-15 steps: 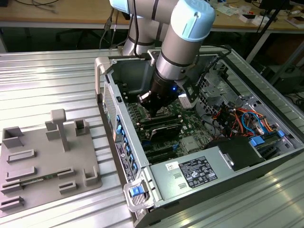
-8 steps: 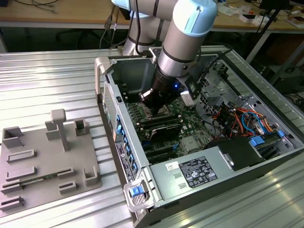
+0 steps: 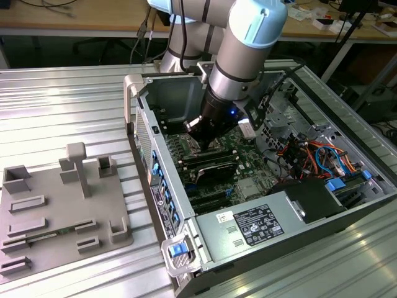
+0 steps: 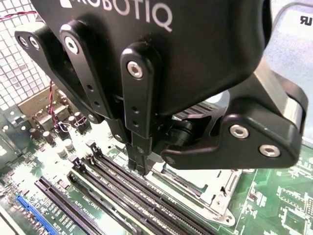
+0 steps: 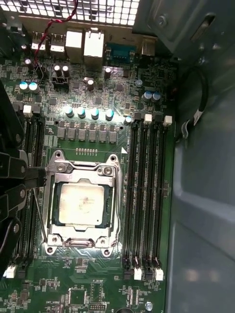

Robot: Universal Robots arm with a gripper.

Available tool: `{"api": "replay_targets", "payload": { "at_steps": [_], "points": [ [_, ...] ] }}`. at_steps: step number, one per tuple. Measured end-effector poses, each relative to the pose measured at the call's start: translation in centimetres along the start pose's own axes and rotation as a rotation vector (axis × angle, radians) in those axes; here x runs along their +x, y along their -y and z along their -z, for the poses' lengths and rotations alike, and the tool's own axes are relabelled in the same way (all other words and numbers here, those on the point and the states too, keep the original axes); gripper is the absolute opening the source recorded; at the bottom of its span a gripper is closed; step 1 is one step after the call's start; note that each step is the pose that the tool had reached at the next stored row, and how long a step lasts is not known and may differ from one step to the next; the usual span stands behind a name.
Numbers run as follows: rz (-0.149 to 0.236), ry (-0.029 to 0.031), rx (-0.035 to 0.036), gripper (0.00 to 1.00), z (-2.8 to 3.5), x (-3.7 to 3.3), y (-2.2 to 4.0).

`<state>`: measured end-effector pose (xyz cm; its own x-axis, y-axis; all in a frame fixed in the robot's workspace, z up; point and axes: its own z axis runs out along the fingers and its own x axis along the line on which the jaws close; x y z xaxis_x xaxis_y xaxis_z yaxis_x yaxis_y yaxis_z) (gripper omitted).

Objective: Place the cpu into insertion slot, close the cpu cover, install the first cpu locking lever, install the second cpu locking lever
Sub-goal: 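Install the second cpu locking lever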

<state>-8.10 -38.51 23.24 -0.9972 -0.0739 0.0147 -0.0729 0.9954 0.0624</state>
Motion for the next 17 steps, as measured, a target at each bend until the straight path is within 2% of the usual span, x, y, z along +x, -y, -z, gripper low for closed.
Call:
{"api": "replay_targets", "payload": {
  "at_steps": [6,9,11,14,15,17],
  "points": [
    [0.000,0.0000,-0.0012,0.11,-0.37,0.30,0.42],
    [0.000,0.0001,-0.0047,0.11,-1.02,0.56,0.51],
    [0.000,0.0007,-0.0109,0.11,-1.26,0.66,0.52],
    [0.001,0.0020,-0.0291,0.11,-1.49,0.81,0.52],
    [0.001,0.0024,-0.0332,0.11,-1.57,0.85,0.52],
    [0.001,0.0025,-0.0347,0.11,-1.83,0.90,0.54]
  ]
}}
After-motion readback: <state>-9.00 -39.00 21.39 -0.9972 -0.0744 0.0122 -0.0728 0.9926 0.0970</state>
